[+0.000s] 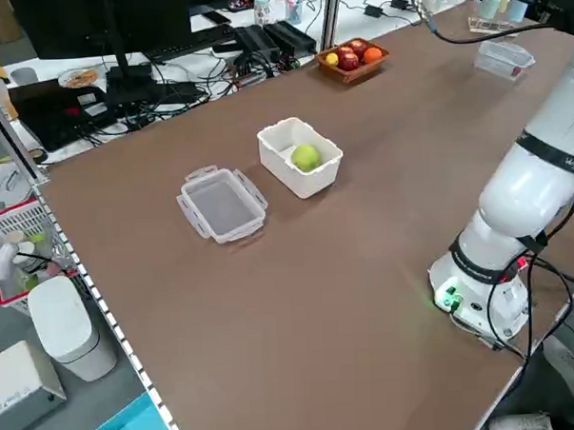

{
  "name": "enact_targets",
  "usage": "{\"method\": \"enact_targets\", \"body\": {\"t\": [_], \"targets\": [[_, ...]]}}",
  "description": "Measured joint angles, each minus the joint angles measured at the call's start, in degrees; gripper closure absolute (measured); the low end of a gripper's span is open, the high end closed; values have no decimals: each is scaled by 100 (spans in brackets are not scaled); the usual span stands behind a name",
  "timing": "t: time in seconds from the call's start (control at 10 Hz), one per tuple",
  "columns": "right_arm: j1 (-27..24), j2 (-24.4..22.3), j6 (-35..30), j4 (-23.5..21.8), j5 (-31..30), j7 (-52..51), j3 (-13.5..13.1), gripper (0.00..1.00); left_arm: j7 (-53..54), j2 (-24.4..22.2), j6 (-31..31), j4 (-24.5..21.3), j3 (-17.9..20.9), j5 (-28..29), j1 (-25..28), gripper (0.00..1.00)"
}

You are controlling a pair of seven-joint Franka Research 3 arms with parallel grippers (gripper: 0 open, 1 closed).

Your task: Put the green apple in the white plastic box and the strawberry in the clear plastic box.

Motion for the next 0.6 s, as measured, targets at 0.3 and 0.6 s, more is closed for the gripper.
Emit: {"method": "enact_targets", "body": {"t": [0.3, 0.6], "targets": [[243, -786, -606, 25, -61, 464, -3, 0, 0, 8, 66, 2, 6, 0, 10, 0], [233, -1110, -760, 24, -301, 108, -89, 0, -10, 66, 166, 1, 9, 0, 10, 0]]}}
